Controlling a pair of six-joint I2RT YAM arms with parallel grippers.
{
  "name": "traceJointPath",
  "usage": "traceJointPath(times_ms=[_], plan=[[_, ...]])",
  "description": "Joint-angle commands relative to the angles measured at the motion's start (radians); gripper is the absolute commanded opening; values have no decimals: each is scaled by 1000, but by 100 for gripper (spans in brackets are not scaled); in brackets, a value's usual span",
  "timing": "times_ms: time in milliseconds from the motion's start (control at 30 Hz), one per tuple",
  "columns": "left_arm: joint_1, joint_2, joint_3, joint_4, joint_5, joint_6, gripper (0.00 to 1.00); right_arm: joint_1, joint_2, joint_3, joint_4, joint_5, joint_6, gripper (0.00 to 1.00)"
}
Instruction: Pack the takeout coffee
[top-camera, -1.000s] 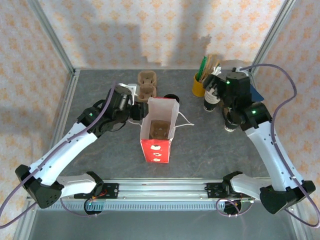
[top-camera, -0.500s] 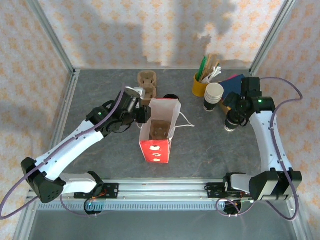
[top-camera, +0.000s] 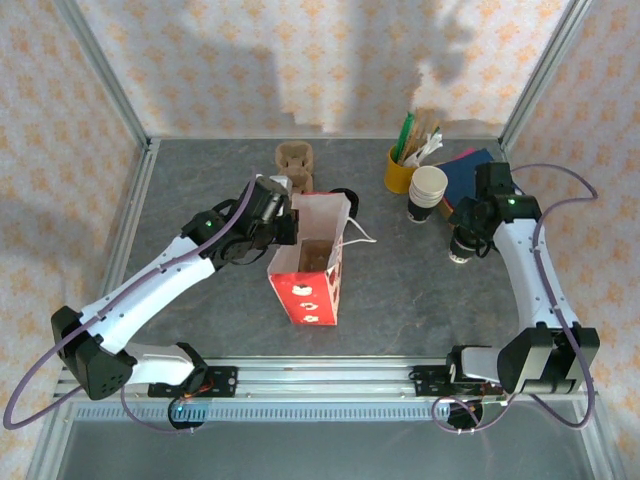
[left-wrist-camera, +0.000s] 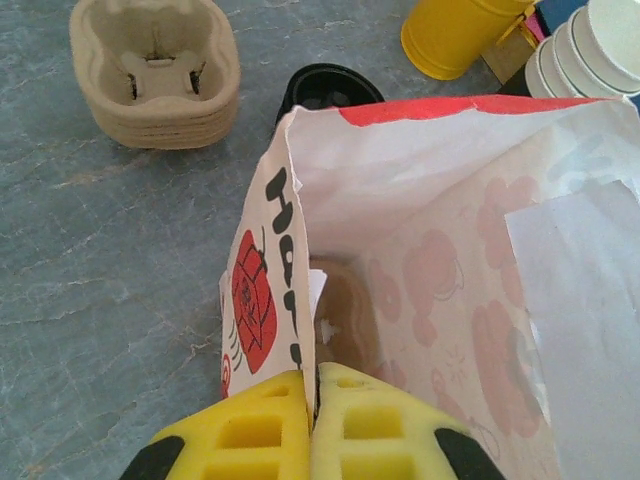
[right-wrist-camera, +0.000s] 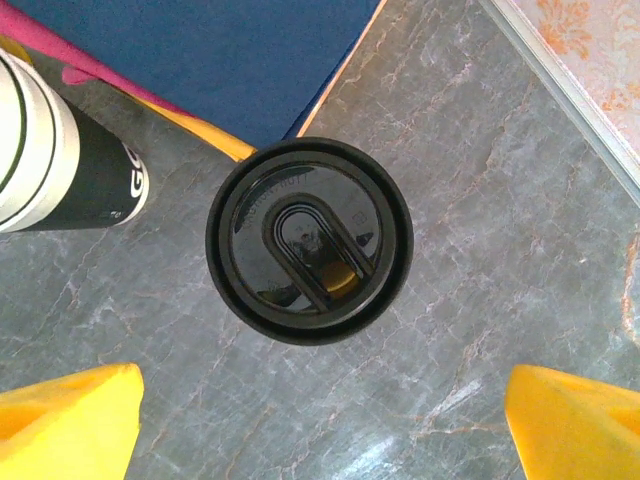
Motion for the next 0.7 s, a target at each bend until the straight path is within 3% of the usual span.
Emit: traceJointPath(times_ms=[0, 667], plan=[[-1, 0, 25, -21, -63, -39, 4, -10, -2, -10, 79, 26, 16, 92], [41, 28, 72, 20, -146, -119, 0, -43, 59, -21, 104, -8, -13, 91]])
